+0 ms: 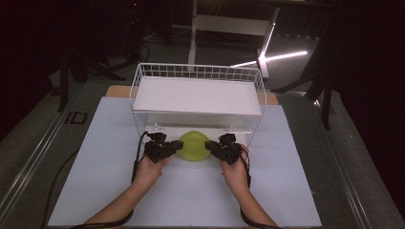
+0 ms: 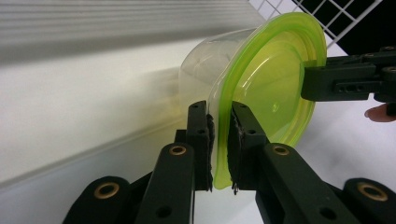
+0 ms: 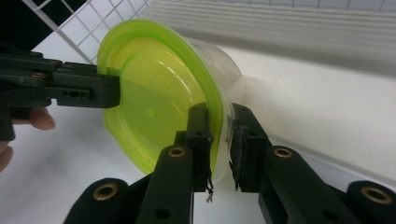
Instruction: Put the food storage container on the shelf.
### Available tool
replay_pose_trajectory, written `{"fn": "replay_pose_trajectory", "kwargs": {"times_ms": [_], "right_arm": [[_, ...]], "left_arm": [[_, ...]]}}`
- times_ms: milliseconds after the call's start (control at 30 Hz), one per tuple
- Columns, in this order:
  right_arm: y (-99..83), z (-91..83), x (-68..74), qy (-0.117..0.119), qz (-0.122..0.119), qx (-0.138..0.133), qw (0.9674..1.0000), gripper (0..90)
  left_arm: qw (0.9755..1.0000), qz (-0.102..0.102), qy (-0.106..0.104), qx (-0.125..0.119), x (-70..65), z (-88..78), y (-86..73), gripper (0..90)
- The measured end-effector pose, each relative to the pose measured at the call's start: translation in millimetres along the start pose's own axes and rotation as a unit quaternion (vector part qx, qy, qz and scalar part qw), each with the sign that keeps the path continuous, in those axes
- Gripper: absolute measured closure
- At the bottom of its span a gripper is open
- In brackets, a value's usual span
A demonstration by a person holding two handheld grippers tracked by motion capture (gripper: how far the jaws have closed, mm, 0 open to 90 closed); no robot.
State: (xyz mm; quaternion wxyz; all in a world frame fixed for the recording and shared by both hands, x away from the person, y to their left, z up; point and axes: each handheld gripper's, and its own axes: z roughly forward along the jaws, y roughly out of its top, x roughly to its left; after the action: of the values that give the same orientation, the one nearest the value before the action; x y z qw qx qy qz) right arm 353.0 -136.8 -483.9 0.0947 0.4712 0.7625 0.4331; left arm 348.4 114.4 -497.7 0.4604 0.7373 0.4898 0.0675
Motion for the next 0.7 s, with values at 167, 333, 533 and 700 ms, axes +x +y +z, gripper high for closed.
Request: {"fn": "replay_pose_trajectory", "kwargs": {"times_ms": [167,333,533,700], "right_arm": [[1.8,5.4,-4.1,-0.015,-0.005,-0.001,0.9999,78.0],[6.2,5.2,-6.7,-0.020,-0.002,-0.009,0.9998,76.8],[10.8,7.8,-6.9,-0.036,-0.020,-0.014,0.9991,72.5],[13.9,11.1,-7.6,-0.047,-0.024,-0.024,0.9983,71.4]], "left_arm": [[1.0000,0.000,-0.005,-0.007,1.9,3.8,3.4,81.1],[0.9993,0.002,-0.026,-0.026,7.4,7.2,7.3,80.7],[0.9991,0.025,-0.012,-0.031,7.7,10.4,14.0,78.2],[0.9983,0.030,-0.004,-0.050,10.8,14.0,14.2,74.0]]}}
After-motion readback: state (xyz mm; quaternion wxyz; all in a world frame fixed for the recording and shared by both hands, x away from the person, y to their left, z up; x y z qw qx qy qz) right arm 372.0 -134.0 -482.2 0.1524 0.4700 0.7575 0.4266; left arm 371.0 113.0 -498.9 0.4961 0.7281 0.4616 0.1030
